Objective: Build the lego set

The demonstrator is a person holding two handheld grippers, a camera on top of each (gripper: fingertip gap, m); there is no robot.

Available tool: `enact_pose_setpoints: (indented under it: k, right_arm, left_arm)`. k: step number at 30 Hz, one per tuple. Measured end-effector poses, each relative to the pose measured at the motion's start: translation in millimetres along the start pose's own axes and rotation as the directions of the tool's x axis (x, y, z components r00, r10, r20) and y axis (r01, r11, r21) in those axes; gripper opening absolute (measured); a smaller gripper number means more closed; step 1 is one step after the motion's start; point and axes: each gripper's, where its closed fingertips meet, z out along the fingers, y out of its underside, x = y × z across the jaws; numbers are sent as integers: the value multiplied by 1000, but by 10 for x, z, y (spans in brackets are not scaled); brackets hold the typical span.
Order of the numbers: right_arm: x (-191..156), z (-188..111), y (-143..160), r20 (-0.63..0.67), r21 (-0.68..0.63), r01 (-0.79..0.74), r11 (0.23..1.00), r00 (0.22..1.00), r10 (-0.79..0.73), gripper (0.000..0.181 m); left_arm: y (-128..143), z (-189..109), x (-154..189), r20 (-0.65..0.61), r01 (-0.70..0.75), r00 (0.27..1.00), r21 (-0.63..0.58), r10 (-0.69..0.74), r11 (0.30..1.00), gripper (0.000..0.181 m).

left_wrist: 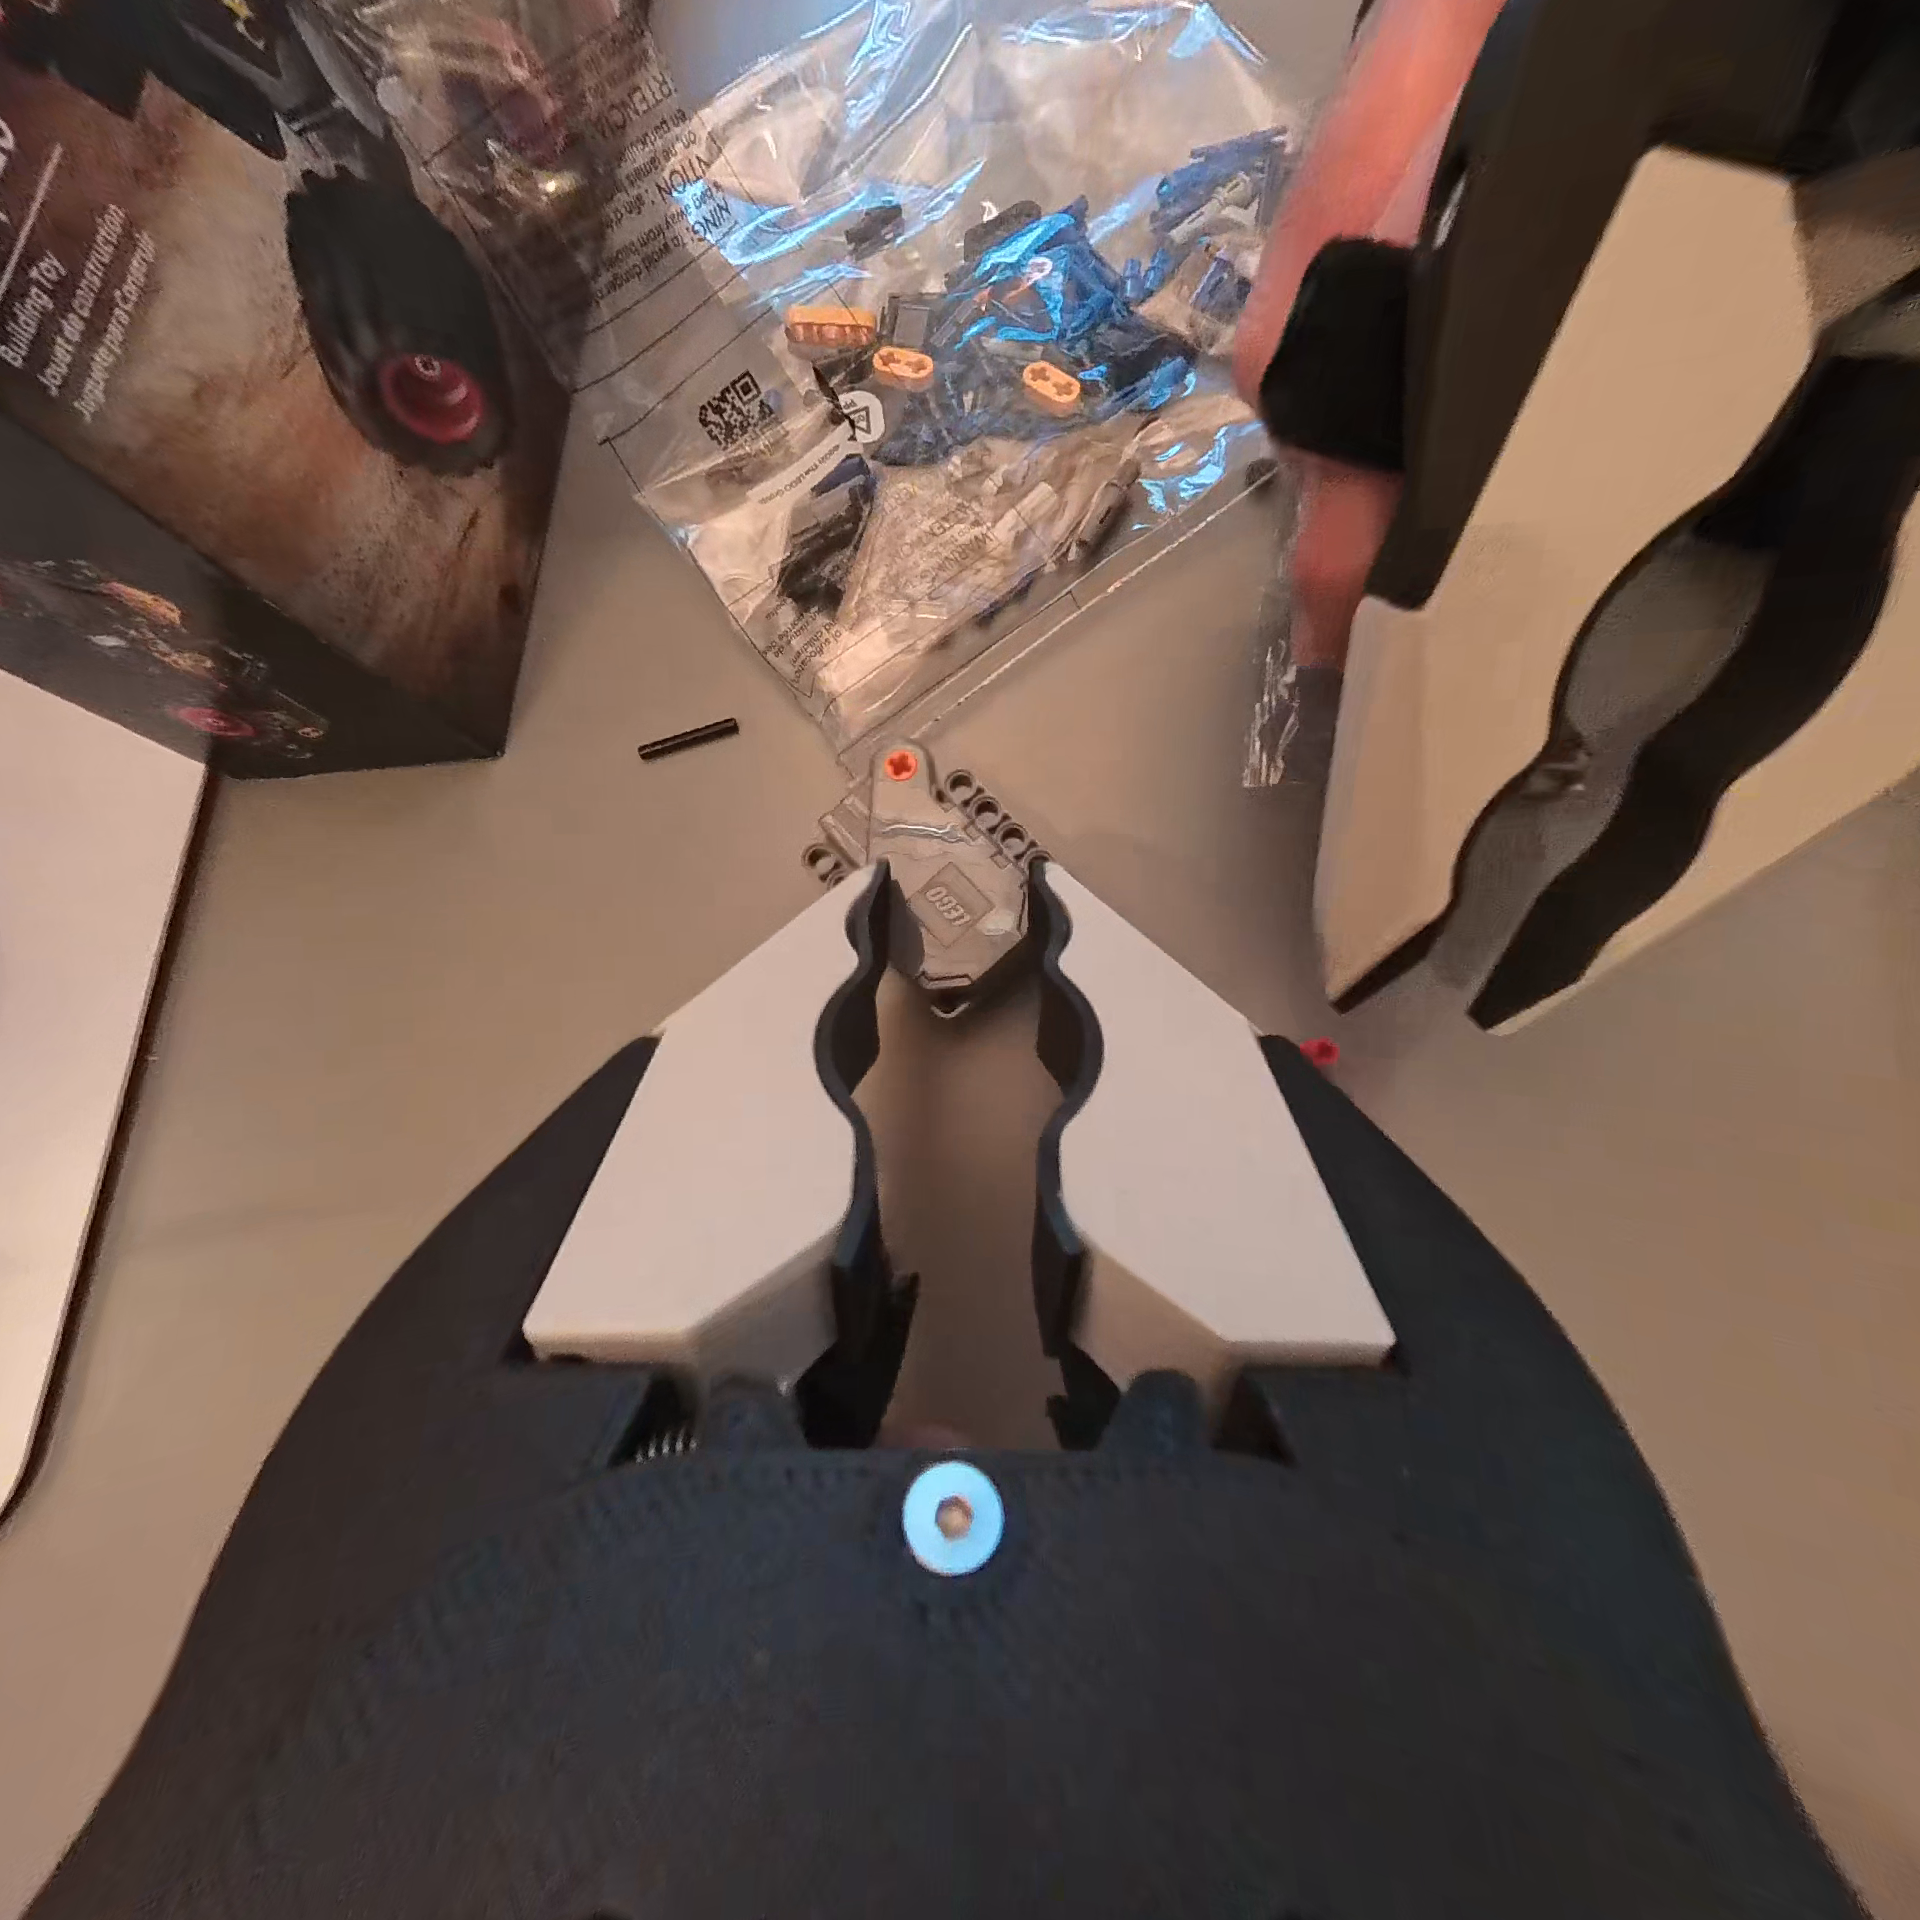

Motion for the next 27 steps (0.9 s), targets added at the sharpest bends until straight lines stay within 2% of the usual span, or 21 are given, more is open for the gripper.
enact_pose_setpoints:
  k: [5, 14, 18, 22, 27]
  right_arm:
    - [17, 105, 55, -11, -41, -11, 999, 1000, 10, 7]
    - [58, 164, 100, -28, -70, -12, 997, 1000, 10, 0]
    - [61, 103, 110, -19, -61, -19, 998, 1000, 17, 4]
    - [113, 54, 132, -39, -66, -23, 998, 999, 20, 15]
    - [114, 137, 183, -28, -107, -21, 994, 999, 18, 17]
  left_arm:
    - [61, -62, 72, 2, 15, 1000, -24, -15, 1000, 25]
    - [155, -180, 94, 24, 29, 999, -13, -29, 999, 30]
    - [135, -287, 81, 50, 19, 999, 25, -21, 999, 34]
    - [168, -366, 65, 79, 11, 997, 37, -14, 999, 34]
    - [232, -321, 78, 77, -1, 997, 25, -1, 1000, 34]
